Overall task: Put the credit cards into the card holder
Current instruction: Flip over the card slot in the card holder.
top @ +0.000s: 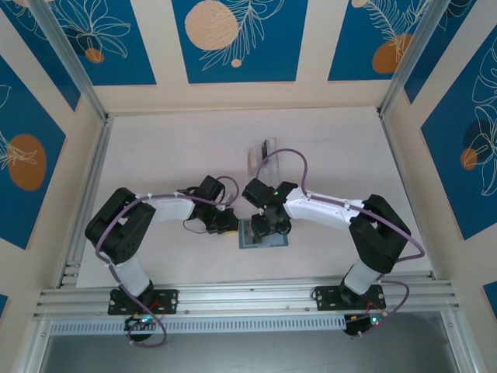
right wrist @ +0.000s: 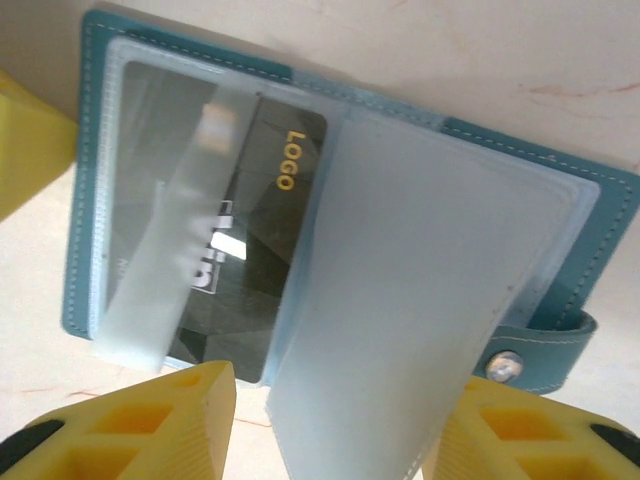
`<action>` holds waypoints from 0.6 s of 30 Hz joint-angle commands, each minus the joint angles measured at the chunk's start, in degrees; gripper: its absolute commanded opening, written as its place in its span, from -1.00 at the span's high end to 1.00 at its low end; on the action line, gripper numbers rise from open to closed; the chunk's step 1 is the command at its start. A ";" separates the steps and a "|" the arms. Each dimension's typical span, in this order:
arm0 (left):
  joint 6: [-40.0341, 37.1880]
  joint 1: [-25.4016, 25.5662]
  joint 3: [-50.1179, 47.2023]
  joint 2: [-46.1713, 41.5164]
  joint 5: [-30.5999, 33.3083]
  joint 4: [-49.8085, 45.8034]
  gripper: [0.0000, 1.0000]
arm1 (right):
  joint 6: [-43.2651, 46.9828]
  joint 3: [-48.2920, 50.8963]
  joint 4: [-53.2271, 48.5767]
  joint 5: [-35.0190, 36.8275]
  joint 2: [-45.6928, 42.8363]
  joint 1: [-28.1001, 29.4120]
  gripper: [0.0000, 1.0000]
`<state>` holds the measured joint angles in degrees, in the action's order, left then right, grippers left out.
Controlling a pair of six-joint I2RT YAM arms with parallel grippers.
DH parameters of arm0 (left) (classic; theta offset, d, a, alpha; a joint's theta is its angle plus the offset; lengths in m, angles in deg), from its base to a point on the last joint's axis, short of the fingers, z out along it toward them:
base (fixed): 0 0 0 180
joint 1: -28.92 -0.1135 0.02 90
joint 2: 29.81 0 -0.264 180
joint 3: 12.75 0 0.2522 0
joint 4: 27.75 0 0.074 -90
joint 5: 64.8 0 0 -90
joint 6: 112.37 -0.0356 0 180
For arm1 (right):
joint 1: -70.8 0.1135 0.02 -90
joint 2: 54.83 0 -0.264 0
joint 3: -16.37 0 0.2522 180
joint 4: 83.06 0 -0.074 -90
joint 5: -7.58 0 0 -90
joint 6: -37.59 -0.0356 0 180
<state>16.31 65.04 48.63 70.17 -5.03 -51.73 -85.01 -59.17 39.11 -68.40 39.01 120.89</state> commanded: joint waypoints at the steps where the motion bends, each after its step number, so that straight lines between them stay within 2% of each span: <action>1: 0.28 3.43 -1.74 4.96 0.17 5.49 0.75 | 0.31 -0.92 2.62 -5.31 -1.82 0.33 0.01; 9: 2.27 3.09 -2.55 4.96 -0.75 7.30 0.76 | -1.15 0.61 13.31 -15.39 1.52 -0.88 -0.07; 18: 4.29 1.77 -4.36 4.19 -2.63 10.31 0.75 | -3.21 4.41 19.16 -19.55 6.07 -2.91 -0.13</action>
<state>19.57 64.47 46.36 69.63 -6.67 -47.71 -86.80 -56.07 56.27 -84.88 44.45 118.35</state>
